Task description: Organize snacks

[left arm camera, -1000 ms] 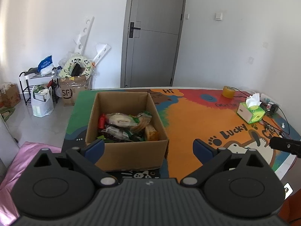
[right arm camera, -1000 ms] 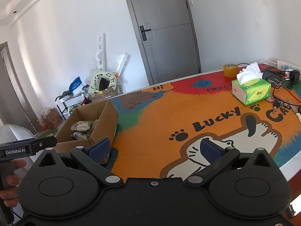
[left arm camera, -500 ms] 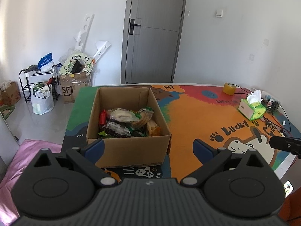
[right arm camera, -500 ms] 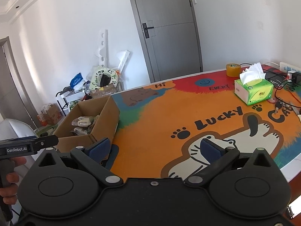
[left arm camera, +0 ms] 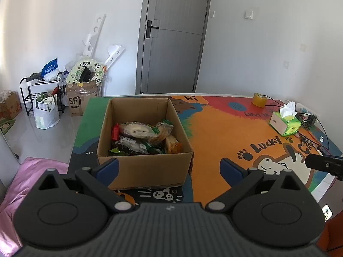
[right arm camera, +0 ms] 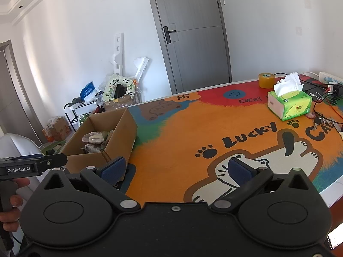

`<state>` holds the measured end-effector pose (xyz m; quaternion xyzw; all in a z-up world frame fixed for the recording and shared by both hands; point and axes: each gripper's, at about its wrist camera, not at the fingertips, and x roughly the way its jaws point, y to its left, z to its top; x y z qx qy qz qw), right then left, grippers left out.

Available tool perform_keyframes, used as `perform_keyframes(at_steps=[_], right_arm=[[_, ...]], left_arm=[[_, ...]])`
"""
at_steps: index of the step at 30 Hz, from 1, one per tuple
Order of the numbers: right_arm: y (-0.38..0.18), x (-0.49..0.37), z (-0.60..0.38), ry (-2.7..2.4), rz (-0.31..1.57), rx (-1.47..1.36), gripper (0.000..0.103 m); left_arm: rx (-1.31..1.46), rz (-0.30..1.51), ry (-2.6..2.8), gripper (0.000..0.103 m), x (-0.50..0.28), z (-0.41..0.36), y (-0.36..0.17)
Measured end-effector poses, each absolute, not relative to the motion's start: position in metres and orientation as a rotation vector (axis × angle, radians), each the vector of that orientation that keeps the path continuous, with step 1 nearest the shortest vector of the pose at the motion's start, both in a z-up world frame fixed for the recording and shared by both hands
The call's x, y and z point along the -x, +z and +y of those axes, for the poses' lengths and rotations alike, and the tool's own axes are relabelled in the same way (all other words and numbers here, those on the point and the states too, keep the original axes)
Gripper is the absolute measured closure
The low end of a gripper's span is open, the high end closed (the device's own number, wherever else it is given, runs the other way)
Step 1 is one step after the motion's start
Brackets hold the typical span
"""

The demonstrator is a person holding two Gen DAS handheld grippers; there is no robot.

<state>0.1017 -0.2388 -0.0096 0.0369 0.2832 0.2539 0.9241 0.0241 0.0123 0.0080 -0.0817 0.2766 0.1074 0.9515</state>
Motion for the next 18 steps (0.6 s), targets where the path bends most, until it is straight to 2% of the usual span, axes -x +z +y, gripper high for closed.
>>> perform_keyframes(at_steps=[18], right_arm=[[-0.0082, -0.1028, -0.2403, 0.525, 0.584, -0.073, 0.000]], left_arm=[[0.168, 0.560, 0.220, 0.001, -0.0228, 0.0124, 0.0090]])
